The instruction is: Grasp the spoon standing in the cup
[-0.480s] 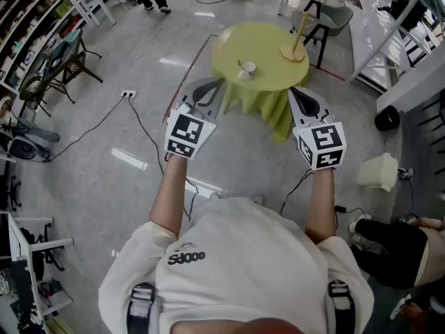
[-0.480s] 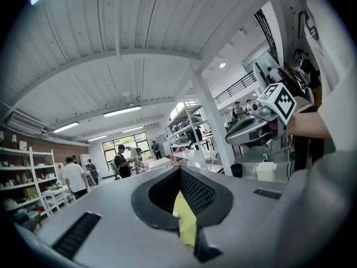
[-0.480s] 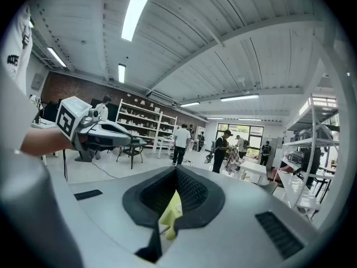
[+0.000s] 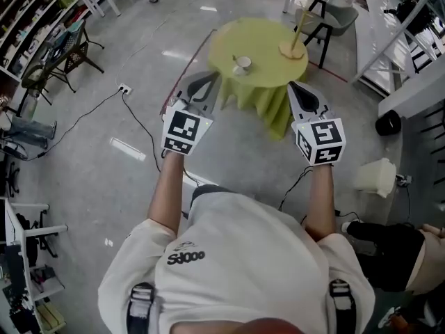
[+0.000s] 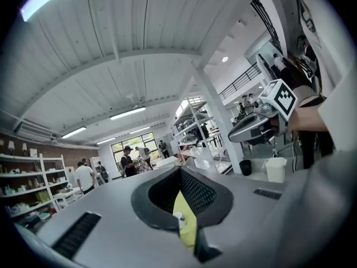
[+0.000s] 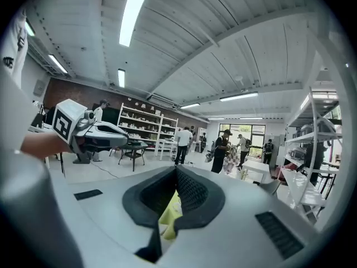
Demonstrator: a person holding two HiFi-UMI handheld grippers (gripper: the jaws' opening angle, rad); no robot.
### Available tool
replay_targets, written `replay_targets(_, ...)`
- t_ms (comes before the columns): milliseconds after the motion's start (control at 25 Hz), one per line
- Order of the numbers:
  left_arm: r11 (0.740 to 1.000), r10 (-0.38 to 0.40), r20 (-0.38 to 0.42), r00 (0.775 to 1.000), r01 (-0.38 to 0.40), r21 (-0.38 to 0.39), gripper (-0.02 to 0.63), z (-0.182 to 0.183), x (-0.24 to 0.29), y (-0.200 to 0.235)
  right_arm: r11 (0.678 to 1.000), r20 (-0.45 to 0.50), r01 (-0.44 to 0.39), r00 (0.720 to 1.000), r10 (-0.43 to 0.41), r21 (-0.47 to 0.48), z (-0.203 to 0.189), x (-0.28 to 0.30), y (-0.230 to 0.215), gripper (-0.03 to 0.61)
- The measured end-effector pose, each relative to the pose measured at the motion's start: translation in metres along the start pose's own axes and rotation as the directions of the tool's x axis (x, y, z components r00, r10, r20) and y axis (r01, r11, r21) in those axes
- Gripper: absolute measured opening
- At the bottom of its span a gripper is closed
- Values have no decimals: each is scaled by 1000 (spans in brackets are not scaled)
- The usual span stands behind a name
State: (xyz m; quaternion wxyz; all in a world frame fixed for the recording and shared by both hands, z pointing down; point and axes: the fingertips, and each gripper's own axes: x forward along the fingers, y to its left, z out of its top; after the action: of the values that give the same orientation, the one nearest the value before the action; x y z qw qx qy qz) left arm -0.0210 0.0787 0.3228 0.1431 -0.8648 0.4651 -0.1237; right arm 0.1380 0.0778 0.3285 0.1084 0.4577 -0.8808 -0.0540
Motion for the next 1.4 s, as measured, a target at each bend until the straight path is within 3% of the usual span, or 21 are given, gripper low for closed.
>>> replay_targets(280,1000,18,-58,998,-20,-18,28,-13,17,-11,999,-29,-34,999,34,-4,-15,7,-17,23)
replay_targets(560,999,10,-79,997,-14,-50,28,-36,53,11,999,-33,-25,999,26,24,-28,42,-39,23)
replay_targets(1400,992,-98,-51,994,93,-91,28,-100,218,207,997,-99,66,993,-63,32,-8,278,-101,23)
